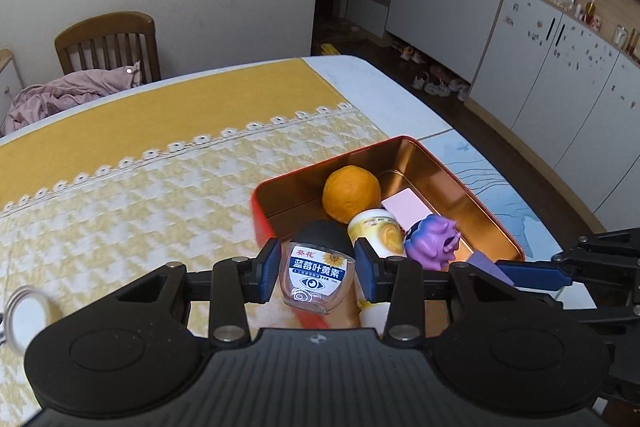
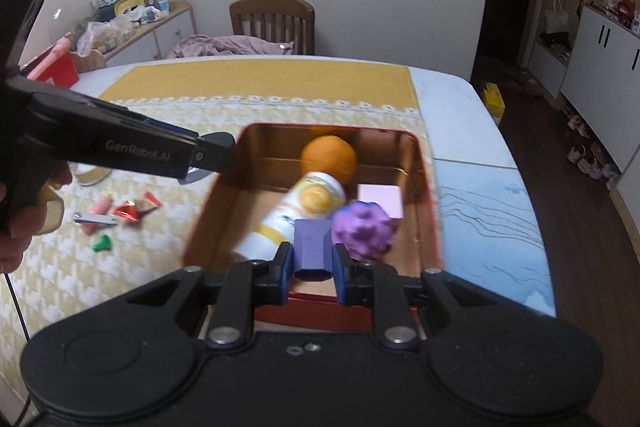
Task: Organize rigid objects
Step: 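Carry the eye-drop bottle and purple eraser over the red tin, then open both tools to drop the eye-drop bottle and eraser into the tin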
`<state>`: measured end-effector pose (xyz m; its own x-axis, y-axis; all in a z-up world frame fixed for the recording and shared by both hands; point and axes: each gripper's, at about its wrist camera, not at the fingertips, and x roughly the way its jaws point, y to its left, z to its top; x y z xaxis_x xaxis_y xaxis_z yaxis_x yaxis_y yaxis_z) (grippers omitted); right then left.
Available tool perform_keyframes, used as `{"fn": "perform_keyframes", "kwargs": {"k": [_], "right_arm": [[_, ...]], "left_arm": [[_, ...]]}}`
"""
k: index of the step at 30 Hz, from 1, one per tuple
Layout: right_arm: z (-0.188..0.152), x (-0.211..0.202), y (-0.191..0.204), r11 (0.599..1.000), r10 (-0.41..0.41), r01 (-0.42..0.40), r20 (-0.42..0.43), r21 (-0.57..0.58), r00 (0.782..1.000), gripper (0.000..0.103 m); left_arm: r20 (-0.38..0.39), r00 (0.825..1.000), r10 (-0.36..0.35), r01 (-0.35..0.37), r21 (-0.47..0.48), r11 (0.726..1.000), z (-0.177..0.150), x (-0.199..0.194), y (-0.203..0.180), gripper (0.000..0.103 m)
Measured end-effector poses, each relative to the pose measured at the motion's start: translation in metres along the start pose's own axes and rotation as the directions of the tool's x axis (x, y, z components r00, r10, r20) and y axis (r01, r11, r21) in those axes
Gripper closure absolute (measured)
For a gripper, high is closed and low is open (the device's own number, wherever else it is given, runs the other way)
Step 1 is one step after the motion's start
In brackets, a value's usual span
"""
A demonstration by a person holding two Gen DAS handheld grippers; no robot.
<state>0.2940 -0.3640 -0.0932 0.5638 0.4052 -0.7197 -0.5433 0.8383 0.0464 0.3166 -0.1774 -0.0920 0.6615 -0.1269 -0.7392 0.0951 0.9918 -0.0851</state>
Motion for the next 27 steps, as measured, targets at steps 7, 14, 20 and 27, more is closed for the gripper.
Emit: {"fn": "perform_keyframes", "kwargs": {"k": [7,14,20,27], "right_arm": [[0.003,0.021,-0.026,1.000,0.006,-0.005,-0.059,0.023,0.998,0.083],[0.005,0.045,-0.028,1.000,0.011,-0.015,-0.157,-0.022,0.988,0.083],[0.006,0.058,-0.035,0.999,0.012,-0.019,-0.188,-0.032,0.982,0.083],[0.007,0.064,-0.038,0.998,0.006,-0.020,-0.202,-0.067,0.979,0.083]], "left_arm": [[-0.056,0.998,0.043,-0.043,0.014,0.999,0.015,0.037,-0.017,0.064],[-0.125,0.986,0.106,-0.103,0.026,0.994,0.024,0.069,-0.028,0.064],[-0.180,0.975,0.129,-0.133,-0.011,0.991,0.028,0.089,-0.021,0.064],[-0.196,0.970,0.147,-0.150,-0.001,0.989,0.027,0.100,-0.025,0.064]]}}
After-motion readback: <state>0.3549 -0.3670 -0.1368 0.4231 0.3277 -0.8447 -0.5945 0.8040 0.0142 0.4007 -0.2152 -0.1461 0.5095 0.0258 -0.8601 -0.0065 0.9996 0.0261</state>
